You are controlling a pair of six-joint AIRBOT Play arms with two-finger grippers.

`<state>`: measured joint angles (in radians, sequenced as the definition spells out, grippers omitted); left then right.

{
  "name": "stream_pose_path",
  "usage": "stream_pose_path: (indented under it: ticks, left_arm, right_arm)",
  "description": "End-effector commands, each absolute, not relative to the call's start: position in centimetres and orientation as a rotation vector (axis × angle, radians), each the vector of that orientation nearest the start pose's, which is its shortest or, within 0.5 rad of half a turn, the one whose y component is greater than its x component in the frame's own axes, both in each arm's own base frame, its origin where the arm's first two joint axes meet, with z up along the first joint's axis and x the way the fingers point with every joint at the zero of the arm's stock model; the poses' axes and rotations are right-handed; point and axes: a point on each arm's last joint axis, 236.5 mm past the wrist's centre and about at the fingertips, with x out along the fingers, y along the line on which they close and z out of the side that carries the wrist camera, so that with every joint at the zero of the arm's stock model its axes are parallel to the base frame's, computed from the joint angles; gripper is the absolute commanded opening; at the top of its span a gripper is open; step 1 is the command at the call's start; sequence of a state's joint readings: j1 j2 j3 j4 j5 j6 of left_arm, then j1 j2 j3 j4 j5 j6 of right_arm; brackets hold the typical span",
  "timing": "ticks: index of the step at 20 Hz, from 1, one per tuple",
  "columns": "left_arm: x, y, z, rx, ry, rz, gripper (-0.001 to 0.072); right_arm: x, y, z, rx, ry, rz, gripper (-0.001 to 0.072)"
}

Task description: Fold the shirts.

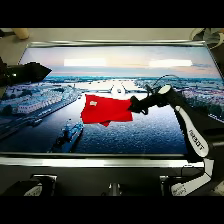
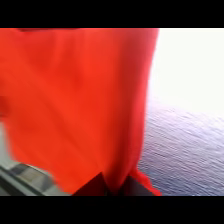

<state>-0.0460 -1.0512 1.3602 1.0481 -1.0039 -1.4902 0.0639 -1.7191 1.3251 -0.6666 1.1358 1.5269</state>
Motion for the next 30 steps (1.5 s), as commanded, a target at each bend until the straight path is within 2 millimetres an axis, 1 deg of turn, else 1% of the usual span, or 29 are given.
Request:
stream_pose_path:
  ticks: [1, 2, 3, 4, 5, 6, 8, 10, 11, 12, 13, 14, 15, 17, 20, 21, 23, 25, 26, 27, 28, 29, 30]
  left_arm:
    - [41.0, -11.5, 22.7, -0.316, 0.676, -0.381, 0.0023]
    - [41.0, -11.4, 22.6, -0.312, 0.678, -0.377, 0.0023]
    - [41.1, -11.2, 22.5, -0.303, 0.678, -0.371, 0.0023]
    - [41.1, -11.0, 22.5, -0.296, 0.679, -0.366, 0.0023]
    - [41.1, -10.9, 22.4, -0.292, 0.679, -0.362, 0.0023]
    - [41.2, -10.8, 22.4, -0.287, 0.68, -0.359, 0.0023]
    - [41.2, -10.8, 22.4, -0.288, 0.68, -0.359, 0.0023]
    - [41.2, -10.9, 22.4, -0.287, 0.68, -0.36, 0.0023]
    - [41.2, -10.8, 22.3, -0.287, 0.68, -0.359, 0.0023]
    - [41.2, -10.8, 22.4, -0.284, 0.679, -0.36, 0.0023]
    - [41.2, -10.8, 22.4, -0.285, 0.679, -0.36, 0.0023]
    - [41.2, -10.8, 22.4, -0.285, 0.678, -0.36, 0.0023]
    - [41.2, -10.8, 22.4, -0.285, 0.677, -0.36, 0.0023]
    - [41.2, -10.8, 22.4, -0.285, 0.677, -0.36, 0.0023]
    - [41.2, -10.8, 22.4, -0.262, 0.673, -0.367, 0.0024]
    - [41.2, -10.8, 22.3, -0.263, 0.674, -0.367, 0.0023]
    - [41.2, -10.8, 22.3, -0.263, 0.674, -0.366, 0.0023]
    - [41.2, -10.8, 22.3, -0.263, 0.674, -0.367, 0.0023]
    - [41.2, -10.8, 22.3, -0.263, 0.674, -0.367, 0.0023]
    - [41.2, -10.8, 22.3, -0.263, 0.675, -0.367, 0.0023]
    - [41.2, -10.8, 22.3, -0.262, 0.676, -0.367, 0.0023]
    - [41.2, -10.8, 22.3, -0.26, 0.676, -0.367, 0.0023]
    - [41.1, -10.8, 22.4, -0.226, 0.67, -0.375, 0.0022]
  right_arm:
    - [47.9, 12.0, 5.0, 0.897, 1.207, 0.449, 0.0013]
    - [48.2, 7.7, 6.9, 0.906, 1.168, 0.365, 0.0013]
    - [47.8, 3.1, 8.4, 0.92, 1.135, 0.273, 0.0013]
    - [47.0, -0.7, 9.5, 0.938, 1.108, 0.202, 0.0013]
    - [45.6, -4.3, 10.4, 0.956, 1.086, 0.139, 0.0013]
    - [44.2, -7.4, 10.9, 0.969, 1.069, 0.081, 0.0013]
    - [41.3, -12.7, 11.9, 1.002, 1.027, -0.029, 0.0013]
    - [38.8, -16.4, 13.2, 1.05, 0.971, -0.111, 0.0013]
    - [37.7, -17.6, 13.7, 1.07, 0.953, -0.143, 0.0014]
    - [36.5, -18.5, 14.1, 1.093, 0.947, -0.169, 0.0014]
    - [35.4, -18.8, 14.2, 1.11, 0.959, -0.182, 0.0014]
    - [34.2, -19.0, 14.1, 1.117, 0.987, -0.203, 0.0014]
    - [32.7, -19.2, 13.3, 1.108, 1.042, -0.25, 0.0014]
    - [29.3, -20.1, 11.2, 1.046, 1.18, -0.379, 0.0014]
    - [24.4, -20.7, 8.3, 1.001, 1.362, -0.525, 0.0014]
    - [22.8, -20.4, 6.9, 0.999, 1.419, -0.563, 0.0014]
    - [20.1, -18.9, 3.7, 1.021, 1.529, -0.598, 0.0014]
    - [18.1, -17.4, 0.2, 1.042, 1.608, -0.608, 0.0027]
    - [17.3, -17.1, -1.2, 1.038, 1.634, -0.618, 0.0205]
    - [16.8, -17.1, -2.1, 1.0, 1.655, -0.6, 0.0546]
    - [16.6, -17.7, -2.2, 0.945, 1.657, -0.587, 0.0707]
    - [16.5, -18.8, -1.8, 0.904, 1.647, -0.607, 0.0704]
    - [17.5, -20.5, -0.6, 0.861, 1.586, -0.639, 0.0703]
